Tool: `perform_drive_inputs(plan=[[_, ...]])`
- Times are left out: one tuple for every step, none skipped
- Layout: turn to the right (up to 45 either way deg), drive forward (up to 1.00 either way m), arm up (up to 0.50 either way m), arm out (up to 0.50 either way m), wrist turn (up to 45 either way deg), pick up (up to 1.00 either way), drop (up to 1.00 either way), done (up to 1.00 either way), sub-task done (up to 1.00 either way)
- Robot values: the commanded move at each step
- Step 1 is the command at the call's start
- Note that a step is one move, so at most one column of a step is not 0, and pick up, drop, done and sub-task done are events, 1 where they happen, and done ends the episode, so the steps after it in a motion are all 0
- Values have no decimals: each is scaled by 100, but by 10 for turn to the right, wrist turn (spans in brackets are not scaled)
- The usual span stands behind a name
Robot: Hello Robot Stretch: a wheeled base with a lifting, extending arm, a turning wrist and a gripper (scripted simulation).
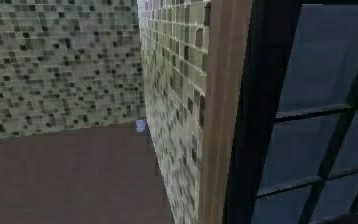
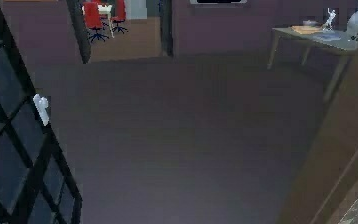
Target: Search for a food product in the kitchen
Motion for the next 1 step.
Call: perform_drive_inputs(plan=[[450, 0, 0, 0, 0, 0, 0, 0, 0]])
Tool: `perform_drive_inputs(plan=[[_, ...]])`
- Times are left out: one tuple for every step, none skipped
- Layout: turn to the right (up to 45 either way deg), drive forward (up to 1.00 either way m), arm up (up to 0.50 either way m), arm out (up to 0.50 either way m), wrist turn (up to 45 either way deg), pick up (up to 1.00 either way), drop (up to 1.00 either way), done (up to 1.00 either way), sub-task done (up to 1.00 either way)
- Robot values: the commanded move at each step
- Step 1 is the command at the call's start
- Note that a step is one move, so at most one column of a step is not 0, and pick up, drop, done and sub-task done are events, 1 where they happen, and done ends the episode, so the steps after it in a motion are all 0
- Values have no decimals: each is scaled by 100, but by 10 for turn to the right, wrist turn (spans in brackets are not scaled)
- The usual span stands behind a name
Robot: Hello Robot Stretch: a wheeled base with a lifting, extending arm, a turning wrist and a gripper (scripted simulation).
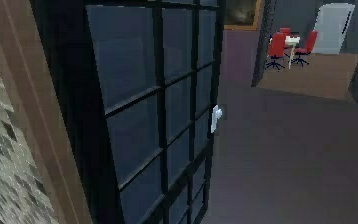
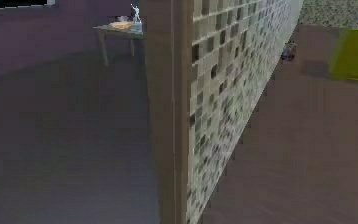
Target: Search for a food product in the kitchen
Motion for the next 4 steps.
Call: perform_drive_inputs(plan=[[240, 0, 0, 0, 0, 0, 0, 0, 0], [0, 40, 0, 0, 0, 0, 0, 0, 0], [90, 0, 0, 0, 0, 0, 0, 0, 0], [0, 100, 0, 0, 0, 0, 0, 0, 0]])
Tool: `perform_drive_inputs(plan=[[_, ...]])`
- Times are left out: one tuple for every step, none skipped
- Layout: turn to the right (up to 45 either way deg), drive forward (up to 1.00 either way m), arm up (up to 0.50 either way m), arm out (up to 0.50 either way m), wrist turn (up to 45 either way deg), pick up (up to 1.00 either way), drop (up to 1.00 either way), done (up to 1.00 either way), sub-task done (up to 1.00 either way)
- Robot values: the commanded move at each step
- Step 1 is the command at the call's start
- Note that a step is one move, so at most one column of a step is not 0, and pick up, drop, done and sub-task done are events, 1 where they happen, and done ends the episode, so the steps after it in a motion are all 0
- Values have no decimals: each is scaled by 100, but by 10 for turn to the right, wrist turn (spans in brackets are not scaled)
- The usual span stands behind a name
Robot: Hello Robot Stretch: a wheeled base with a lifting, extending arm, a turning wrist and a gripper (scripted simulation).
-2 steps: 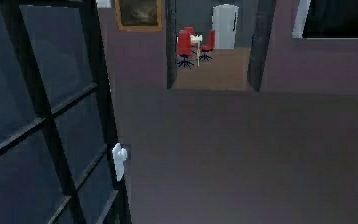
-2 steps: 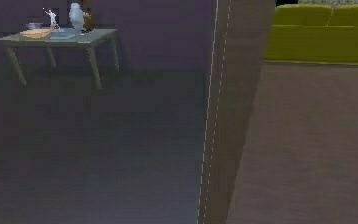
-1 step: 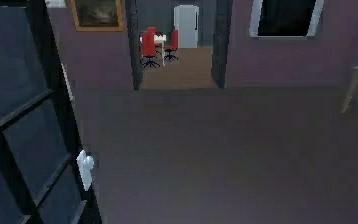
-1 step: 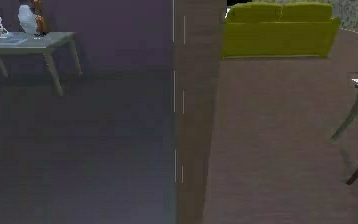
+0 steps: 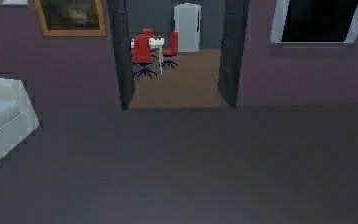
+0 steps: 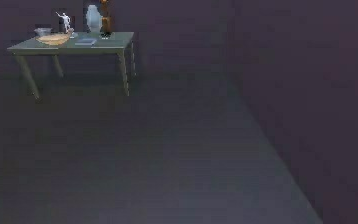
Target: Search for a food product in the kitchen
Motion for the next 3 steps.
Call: perform_drive_inputs(plan=[[0, 100, 0, 0, 0, 0, 0, 0, 0], [0, 100, 0, 0, 0, 0, 0, 0, 0], [0, 100, 0, 0, 0, 0, 0, 0, 0]])
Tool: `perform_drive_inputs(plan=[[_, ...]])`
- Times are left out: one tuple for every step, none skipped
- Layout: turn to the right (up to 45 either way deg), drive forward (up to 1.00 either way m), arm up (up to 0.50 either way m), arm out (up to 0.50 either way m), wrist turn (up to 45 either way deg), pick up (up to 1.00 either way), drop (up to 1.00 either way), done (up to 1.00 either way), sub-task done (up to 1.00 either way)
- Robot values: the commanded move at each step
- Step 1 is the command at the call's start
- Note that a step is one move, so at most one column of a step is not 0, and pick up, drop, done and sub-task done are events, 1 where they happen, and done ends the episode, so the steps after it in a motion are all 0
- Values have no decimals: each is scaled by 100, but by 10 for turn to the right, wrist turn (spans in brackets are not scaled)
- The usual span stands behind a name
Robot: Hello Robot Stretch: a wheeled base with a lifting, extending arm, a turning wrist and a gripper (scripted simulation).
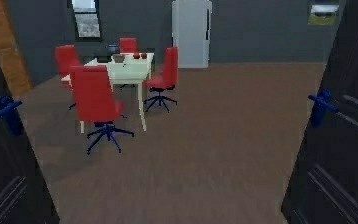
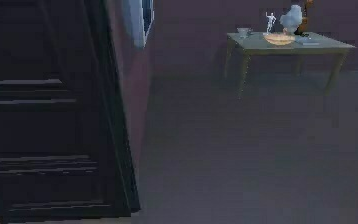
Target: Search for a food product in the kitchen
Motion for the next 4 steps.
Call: perform_drive_inputs(plan=[[0, 100, 0, 0, 0, 0, 0, 0, 0], [0, 30, 0, 0, 0, 0, 0, 0, 0], [450, 0, 0, 0, 0, 0, 0, 0, 0], [0, 75, 0, 0, 0, 0, 0, 0, 0]])
